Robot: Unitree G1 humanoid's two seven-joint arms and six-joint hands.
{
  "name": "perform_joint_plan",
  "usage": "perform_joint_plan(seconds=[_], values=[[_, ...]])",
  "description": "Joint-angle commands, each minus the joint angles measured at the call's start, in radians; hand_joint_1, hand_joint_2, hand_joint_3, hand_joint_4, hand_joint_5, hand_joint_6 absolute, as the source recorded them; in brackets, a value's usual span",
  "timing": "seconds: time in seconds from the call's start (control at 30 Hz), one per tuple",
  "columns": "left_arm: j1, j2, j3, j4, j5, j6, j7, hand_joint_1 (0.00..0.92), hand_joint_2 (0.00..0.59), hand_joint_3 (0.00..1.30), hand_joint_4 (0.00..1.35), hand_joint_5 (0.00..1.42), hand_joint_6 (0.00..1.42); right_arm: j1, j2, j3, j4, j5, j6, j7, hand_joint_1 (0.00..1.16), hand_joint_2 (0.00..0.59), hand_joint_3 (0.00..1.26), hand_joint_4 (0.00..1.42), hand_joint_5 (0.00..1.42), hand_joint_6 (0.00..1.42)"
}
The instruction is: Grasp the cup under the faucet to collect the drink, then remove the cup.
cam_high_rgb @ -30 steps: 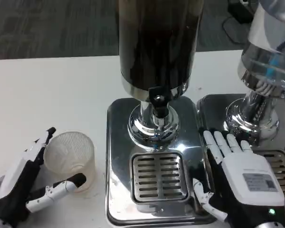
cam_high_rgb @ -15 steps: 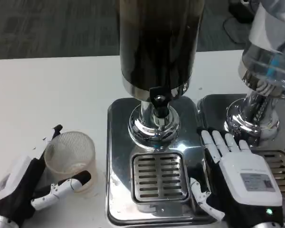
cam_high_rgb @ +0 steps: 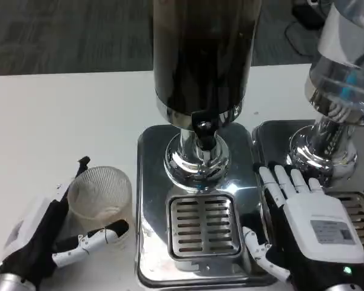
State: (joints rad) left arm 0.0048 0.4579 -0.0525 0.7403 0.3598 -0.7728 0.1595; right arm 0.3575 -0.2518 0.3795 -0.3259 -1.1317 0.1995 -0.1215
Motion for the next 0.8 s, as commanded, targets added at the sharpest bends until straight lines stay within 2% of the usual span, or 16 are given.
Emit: perform_joint_plan(seconds=[0.03, 0.1, 0.23, 0.57, 0.8], values=[[0.008, -0.01, 0.009, 0.0, 0.014, -0.043, 0.066, 0.435, 0.093, 0.0, 0.0, 0.22, 0.14, 0.001, -0.009, -0.007, -0.02, 0.003, 0.003, 0.019, 0.24, 0.47, 0.05, 0.0, 0.0, 0.0], [0.015, -0.003, 0.007, -0.012, 0.056, -0.057, 0.128, 0.436, 0.094, 0.0, 0.0, 0.25, 0.15, 0.0, -0.009, -0.007, -0.02, 0.002, 0.002, 0.022, 0.23, 0.47, 0.05, 0.0, 0.0, 0.0], [0.027, 0.005, -0.001, -0.038, 0.144, -0.065, 0.246, 0.451, 0.104, 0.09, 0.1, 0.37, 0.25, 0.002, -0.009, -0.012, -0.023, 0.009, -0.001, 0.024, 0.23, 0.47, 0.06, 0.0, 0.0, 0.0], [0.019, 0.008, -0.013, -0.02, 0.158, -0.07, 0.271, 0.479, 0.117, 0.13, 0.17, 0.44, 0.3, 0.001, -0.004, -0.012, -0.021, 0.015, -0.001, 0.023, 0.23, 0.472, 0.06, 0.0, 0.0, 0.0], [0.016, 0.011, -0.015, -0.022, 0.184, -0.079, 0.314, 0.505, 0.12, 0.33, 0.37, 0.61, 0.49, -0.006, 0.0, -0.011, -0.013, 0.023, 0.001, 0.027, 0.22, 0.47, 0.07, 0.0, 0.0, 0.0]])
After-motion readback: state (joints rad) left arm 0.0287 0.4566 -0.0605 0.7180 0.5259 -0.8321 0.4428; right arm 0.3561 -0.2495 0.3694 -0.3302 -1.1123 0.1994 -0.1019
